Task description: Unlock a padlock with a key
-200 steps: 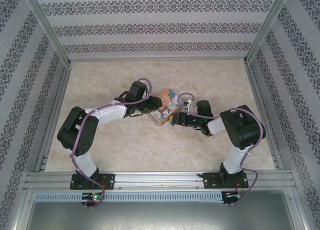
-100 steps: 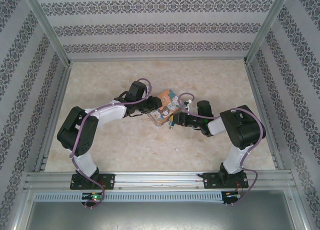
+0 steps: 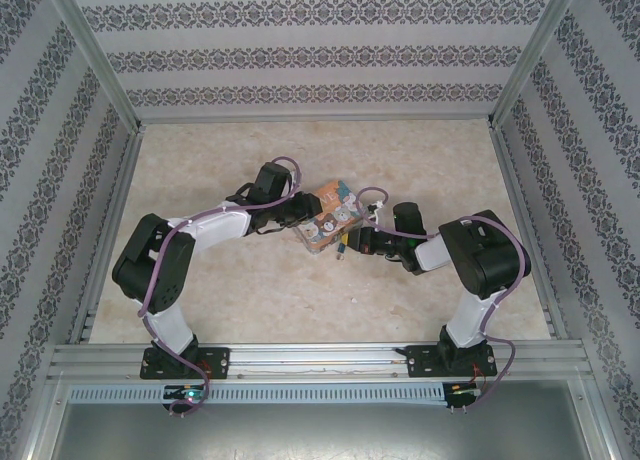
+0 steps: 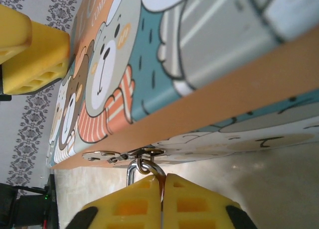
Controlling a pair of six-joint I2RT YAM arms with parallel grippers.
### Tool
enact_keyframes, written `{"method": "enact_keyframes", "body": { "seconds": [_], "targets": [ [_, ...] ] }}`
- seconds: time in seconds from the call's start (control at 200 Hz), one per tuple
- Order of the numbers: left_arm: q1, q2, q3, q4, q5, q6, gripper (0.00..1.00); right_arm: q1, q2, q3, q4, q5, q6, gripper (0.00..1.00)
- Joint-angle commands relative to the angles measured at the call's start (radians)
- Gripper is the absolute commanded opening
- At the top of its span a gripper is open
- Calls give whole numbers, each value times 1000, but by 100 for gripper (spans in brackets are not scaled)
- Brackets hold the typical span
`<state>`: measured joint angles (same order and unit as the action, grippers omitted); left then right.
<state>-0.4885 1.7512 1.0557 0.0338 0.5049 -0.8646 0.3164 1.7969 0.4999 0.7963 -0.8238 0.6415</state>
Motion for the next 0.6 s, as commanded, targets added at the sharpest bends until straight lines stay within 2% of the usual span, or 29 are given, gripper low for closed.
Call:
{"method": "enact_keyframes", "body": {
  "seconds": [0.0, 0.3, 0.595],
  "targets": [
    [7, -7, -32, -37, 10, -6, 32, 18, 11, 6, 76, -11, 12, 0],
    [7, -28, -58, -36, 6, -12, 32, 20, 16, -37, 195, 49, 112, 0],
    [6, -36, -102, 2, 14, -38, 32, 49, 70, -78, 390, 180, 363, 0]
  ]
}}
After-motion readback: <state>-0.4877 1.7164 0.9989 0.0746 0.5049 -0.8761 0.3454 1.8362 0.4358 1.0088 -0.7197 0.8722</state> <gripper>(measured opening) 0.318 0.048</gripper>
